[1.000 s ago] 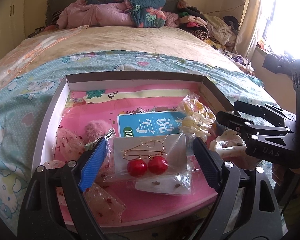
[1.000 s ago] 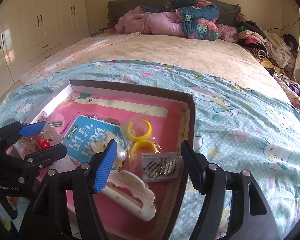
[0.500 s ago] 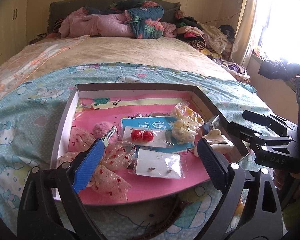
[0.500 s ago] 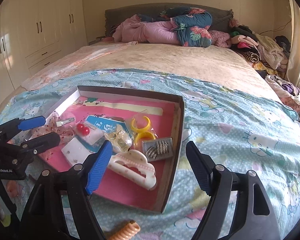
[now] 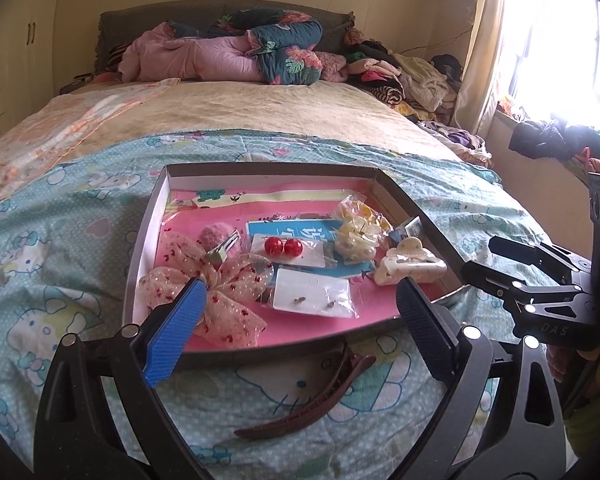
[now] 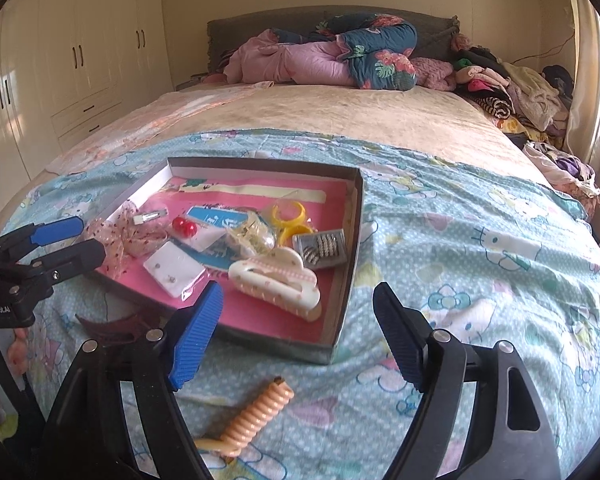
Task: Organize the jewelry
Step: 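Grasp the maroon hair clip with the left gripper while the right grasps the orange coil tie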
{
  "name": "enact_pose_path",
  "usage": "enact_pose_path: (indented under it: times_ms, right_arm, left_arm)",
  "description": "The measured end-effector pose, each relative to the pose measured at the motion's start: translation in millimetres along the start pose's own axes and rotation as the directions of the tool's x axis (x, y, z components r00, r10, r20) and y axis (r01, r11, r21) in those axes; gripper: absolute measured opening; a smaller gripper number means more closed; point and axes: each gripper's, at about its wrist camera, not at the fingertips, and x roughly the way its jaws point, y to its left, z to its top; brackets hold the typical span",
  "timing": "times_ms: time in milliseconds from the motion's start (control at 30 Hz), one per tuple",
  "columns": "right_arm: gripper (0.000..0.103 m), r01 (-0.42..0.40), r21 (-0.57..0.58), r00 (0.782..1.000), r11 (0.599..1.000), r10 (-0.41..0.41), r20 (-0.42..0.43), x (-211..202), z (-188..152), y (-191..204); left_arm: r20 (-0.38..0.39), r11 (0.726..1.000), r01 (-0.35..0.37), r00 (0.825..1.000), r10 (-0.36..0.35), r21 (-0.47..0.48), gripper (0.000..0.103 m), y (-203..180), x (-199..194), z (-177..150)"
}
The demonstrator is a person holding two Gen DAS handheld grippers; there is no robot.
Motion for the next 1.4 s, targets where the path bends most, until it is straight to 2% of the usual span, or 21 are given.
enact_pose_path:
  times_ms: [367,700,833,933,1000,1033,1133,1167,1233,1333,1400]
  right_arm:
    - [0.075,-0.015,0.024,0.999,1.000,0.017,-0.050,-2.9,-30.7,4.3]
    - [0.074,-0.026,0.019,0.992,0.999,0.028,-0.125,7.6,-56.9,13.9]
    - [0.066,-0.041,0.024,0.986,0.999,0.044,-0.161,15.8,-67.2,19.3]
    - [0.054,-0.047,0.013,0.986,0.999,0.049,-0.162,16.0,-70.7,24.2]
    - [0.042,-0.072,0.012,0.984,0.997,0.073,-0.165,15.3,-72.3,27.5]
    - [0.039,-0.081,0.011,0.983,0.997,0.081,-0.166,14.7,-72.5,29.3]
    - [0.018,-0.116,-0.017,0.979,0.993,0.112,-0.172,11.0,-74.7,38.2]
    - [0.018,-0.122,-0.027,0.978,0.992,0.115,-0.172,9.6,-75.7,40.7]
    - [0.017,-0.130,-0.049,0.978,0.990,0.120,-0.170,5.8,-77.7,44.7]
    - [0.017,-0.146,-0.052,0.977,0.988,0.136,-0.166,0.9,-79.2,45.6]
    - [0.017,-0.155,-0.054,0.976,0.986,0.144,-0.164,-2.1,-80.0,46.1]
  left_arm:
    - [-0.027,1.000,-0.002,1.000,0.003,0.026,0.087,1.1,-11.1,-25.5]
    - [-0.096,0.992,-0.015,0.995,0.027,0.124,0.087,-9.2,-5.0,-55.2]
    - [-0.118,0.988,-0.024,0.992,0.043,0.155,0.087,-10.3,3.6,-59.9]
    - [-0.126,0.983,-0.028,0.991,0.052,0.184,0.087,-12.2,9.4,-60.2]
    - [-0.132,0.979,-0.038,0.989,0.065,0.201,0.087,-13.8,13.6,-59.2]
    - [-0.137,0.979,-0.033,0.989,0.062,0.202,0.084,-13.7,15.8,-58.5]
    - [-0.158,0.978,-0.023,0.986,0.056,0.207,0.071,-14.5,22.3,-57.2]
    - [-0.167,0.977,-0.016,0.985,0.052,0.211,0.064,-15.7,24.1,-57.3]
    - [-0.187,0.978,-0.001,0.982,0.040,0.206,0.059,-17.1,26.6,-58.7]
    - [-0.215,0.979,0.035,0.977,0.009,0.202,0.037,-19.6,27.6,-63.0]
    - [-0.231,0.978,0.058,0.973,-0.010,0.201,0.026,-23.5,27.6,-66.8]
